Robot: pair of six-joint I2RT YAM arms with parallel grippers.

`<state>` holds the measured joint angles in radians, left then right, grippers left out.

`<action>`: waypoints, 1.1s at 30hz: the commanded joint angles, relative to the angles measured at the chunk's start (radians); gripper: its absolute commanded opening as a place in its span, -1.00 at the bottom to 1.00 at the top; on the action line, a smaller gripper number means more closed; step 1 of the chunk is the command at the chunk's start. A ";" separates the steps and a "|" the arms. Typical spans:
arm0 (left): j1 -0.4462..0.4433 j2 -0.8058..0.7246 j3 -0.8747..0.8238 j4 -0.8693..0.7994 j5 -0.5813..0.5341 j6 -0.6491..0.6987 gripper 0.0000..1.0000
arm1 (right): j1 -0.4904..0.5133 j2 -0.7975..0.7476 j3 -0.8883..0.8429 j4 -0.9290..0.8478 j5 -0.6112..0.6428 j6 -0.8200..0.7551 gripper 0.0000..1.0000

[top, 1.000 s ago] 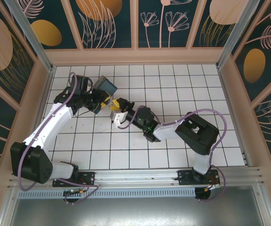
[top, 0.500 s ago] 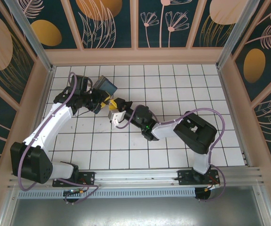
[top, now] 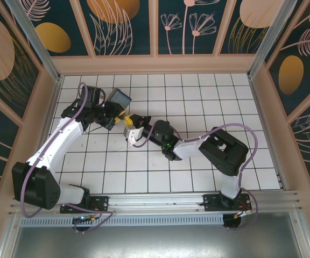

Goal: Unlock the padlock with the key

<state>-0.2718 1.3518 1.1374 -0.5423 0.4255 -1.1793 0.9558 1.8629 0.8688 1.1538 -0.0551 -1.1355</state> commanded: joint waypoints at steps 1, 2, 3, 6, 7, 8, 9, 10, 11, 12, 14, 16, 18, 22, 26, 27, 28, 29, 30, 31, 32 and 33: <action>0.001 -0.011 0.047 0.044 0.026 0.017 -0.65 | -0.008 -0.041 0.022 -0.049 -0.019 0.054 -0.89; 0.001 -0.011 0.047 0.044 0.027 0.017 -0.65 | -0.008 -0.039 0.022 -0.047 -0.016 0.058 -0.90; 0.000 -0.011 0.045 0.044 0.027 0.017 -0.65 | -0.006 -0.038 0.022 -0.048 -0.012 0.063 -0.91; 0.001 -0.013 0.042 0.050 0.025 0.011 -0.65 | -0.005 -0.039 0.020 -0.036 0.005 0.118 -0.96; 0.001 -0.012 0.043 0.051 0.027 0.011 -0.65 | -0.003 -0.040 0.022 -0.035 0.016 0.142 -0.98; 0.002 -0.012 0.044 0.051 0.027 0.011 -0.65 | -0.001 -0.039 0.024 -0.033 0.031 0.165 -1.00; 0.001 -0.011 0.042 0.054 0.027 0.010 -0.65 | 0.003 -0.038 0.024 -0.028 0.041 0.189 -1.00; 0.001 -0.012 0.042 0.058 0.027 0.007 -0.64 | 0.008 -0.036 0.025 -0.028 0.054 0.216 -1.00; 0.000 -0.014 0.038 0.063 0.027 0.004 -0.64 | 0.015 -0.031 0.030 -0.022 0.075 0.244 -1.00; 0.001 -0.014 0.034 0.071 0.025 -0.001 -0.64 | 0.024 -0.026 0.035 -0.017 0.101 0.266 -1.00; 0.002 -0.017 0.022 0.085 0.028 -0.009 -0.63 | 0.047 -0.013 0.042 0.012 0.166 0.316 -1.00; 0.000 -0.020 0.008 0.099 0.030 -0.017 -0.63 | 0.065 -0.015 0.042 0.024 0.216 0.410 -1.00; 0.001 -0.024 0.001 0.106 0.029 -0.018 -0.62 | 0.080 -0.029 0.037 0.012 0.252 0.521 -1.00; 0.001 -0.025 -0.011 0.111 0.032 -0.009 -0.45 | 0.105 -0.038 0.029 -0.008 0.329 0.667 -1.00; 0.001 -0.036 -0.056 0.130 0.037 -0.014 -0.37 | 0.114 -0.063 -0.025 -0.006 0.353 0.810 -1.00; 0.001 -0.042 -0.078 0.143 0.043 -0.020 -0.33 | 0.118 -0.068 -0.049 0.007 0.365 0.841 -1.00; 0.001 -0.045 -0.098 0.150 0.045 -0.025 -0.29 | 0.121 -0.076 -0.073 0.019 0.370 0.866 -1.00; 0.002 -0.049 -0.112 0.158 0.047 -0.026 -0.25 | 0.123 -0.083 -0.089 0.018 0.374 0.885 -1.00; 0.001 -0.052 -0.127 0.168 0.053 -0.031 -0.17 | 0.125 -0.089 -0.104 0.017 0.389 0.904 -1.00; 0.000 -0.054 -0.139 0.175 0.059 -0.032 -0.09 | 0.127 -0.097 -0.120 0.018 0.394 0.921 -1.00; 0.000 -0.056 -0.145 0.180 0.063 -0.034 -0.09 | 0.129 -0.107 -0.134 0.019 0.392 0.937 -1.00; 0.001 -0.056 -0.146 0.181 0.065 -0.033 -0.08 | 0.129 -0.115 -0.142 0.014 0.395 0.958 -1.00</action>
<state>-0.2729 1.3220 1.0054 -0.4290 0.4603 -1.2060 1.0752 1.8133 0.7452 1.1133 0.2920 -0.3061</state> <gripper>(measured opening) 0.456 0.054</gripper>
